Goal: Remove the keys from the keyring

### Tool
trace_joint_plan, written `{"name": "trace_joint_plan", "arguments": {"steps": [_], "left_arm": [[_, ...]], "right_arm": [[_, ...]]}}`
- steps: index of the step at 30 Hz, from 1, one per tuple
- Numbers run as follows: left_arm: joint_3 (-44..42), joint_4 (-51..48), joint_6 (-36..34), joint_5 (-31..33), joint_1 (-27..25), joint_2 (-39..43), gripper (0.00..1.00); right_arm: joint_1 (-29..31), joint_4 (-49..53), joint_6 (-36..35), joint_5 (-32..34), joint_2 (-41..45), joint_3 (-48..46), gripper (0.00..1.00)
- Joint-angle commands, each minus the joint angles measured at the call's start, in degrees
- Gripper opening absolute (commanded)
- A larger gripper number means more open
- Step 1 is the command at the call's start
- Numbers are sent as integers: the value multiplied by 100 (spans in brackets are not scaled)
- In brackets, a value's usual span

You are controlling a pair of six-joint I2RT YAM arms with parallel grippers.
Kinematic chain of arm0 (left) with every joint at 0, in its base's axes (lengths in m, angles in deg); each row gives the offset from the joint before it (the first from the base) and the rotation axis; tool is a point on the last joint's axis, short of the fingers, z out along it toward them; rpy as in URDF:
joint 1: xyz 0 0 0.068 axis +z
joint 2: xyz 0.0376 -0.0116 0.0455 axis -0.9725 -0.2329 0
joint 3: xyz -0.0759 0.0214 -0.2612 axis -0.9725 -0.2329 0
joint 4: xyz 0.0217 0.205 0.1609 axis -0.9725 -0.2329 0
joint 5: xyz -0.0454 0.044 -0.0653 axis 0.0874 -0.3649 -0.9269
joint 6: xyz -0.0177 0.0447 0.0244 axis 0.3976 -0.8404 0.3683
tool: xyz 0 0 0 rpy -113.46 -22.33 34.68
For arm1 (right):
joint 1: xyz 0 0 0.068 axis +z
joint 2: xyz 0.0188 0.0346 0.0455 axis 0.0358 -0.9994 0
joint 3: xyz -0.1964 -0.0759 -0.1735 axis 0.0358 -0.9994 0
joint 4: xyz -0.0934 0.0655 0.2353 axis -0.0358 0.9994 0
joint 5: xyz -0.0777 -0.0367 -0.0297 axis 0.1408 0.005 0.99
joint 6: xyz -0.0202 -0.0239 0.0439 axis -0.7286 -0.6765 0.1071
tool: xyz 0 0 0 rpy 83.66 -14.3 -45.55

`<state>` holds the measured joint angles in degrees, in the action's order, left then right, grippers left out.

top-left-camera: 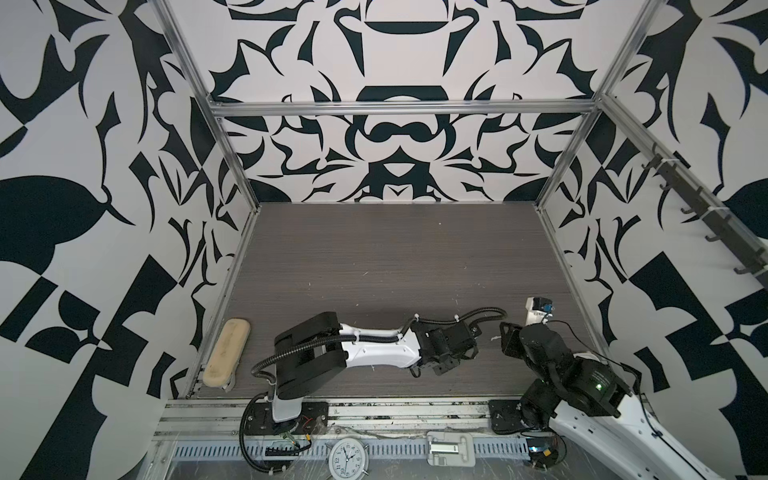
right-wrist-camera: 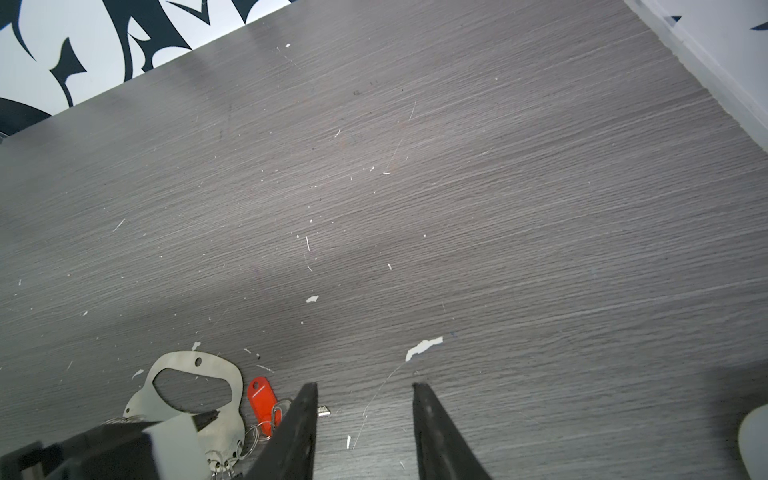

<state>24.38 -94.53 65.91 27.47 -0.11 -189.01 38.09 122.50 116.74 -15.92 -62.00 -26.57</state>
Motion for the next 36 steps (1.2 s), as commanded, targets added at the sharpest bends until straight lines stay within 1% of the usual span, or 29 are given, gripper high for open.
{"name": "trace_joint_plan", "arguments": {"steps": [1,5,12,15,18,23,26,36], "left_arm": [[106,-154,1,-178,-44,-182,49],[128,-118,-30,-98,-46,-349,48],[106,-60,-161,60,-44,-491,39],[102,-6,-190,67,-44,-516,34],[93,39,-199,-8,-37,-515,27],[58,59,-216,6,-27,-476,23],[53,59,-208,13,-5,-447,16],[-70,148,-190,64,35,-116,0]], "right_arm": [[-23,-20,-57,192,44,26,41],[-24,-18,-71,210,104,45,41],[-19,-2,-53,206,191,52,41],[-24,-5,-53,192,192,43,41],[-23,-7,-44,202,168,43,41],[-24,-8,-53,179,123,46,41],[-24,-13,-64,168,100,50,41],[-24,-26,-71,183,41,104,41]]}}
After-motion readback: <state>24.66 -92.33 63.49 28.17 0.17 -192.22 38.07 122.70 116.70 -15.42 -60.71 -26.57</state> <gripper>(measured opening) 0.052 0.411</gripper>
